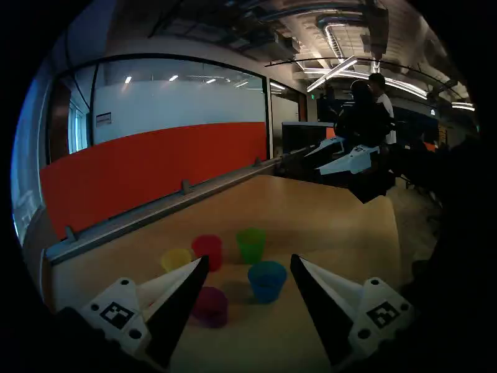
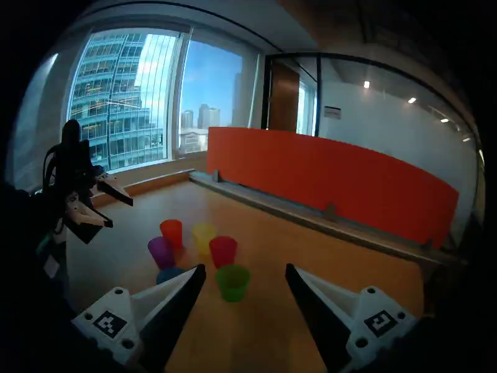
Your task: Pour water
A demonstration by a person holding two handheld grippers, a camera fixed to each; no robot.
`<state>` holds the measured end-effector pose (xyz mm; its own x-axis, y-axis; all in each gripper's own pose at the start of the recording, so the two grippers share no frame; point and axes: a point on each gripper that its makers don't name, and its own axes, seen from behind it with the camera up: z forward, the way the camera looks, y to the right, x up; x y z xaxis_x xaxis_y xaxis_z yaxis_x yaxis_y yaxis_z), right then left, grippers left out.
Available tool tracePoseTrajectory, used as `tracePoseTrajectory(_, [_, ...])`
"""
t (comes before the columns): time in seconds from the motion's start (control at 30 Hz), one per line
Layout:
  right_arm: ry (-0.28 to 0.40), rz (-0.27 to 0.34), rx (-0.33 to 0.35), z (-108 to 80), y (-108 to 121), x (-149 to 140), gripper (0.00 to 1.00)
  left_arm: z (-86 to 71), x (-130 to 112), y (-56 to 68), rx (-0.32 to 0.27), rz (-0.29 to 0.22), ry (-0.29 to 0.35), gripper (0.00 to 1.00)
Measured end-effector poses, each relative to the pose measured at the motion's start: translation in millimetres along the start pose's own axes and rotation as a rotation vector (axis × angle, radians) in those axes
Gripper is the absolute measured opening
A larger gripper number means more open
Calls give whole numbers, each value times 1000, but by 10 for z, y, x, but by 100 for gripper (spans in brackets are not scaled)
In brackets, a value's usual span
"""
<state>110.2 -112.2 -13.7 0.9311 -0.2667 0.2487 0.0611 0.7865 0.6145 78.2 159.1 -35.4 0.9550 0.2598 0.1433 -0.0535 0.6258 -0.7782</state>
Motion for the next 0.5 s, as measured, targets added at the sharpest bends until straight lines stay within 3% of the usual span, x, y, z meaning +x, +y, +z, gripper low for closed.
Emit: tracePoseTrajectory(0.5, [-49, 3, 10, 175, -8, -220, 100, 304, -452, 139, -50, -3, -92, 97])
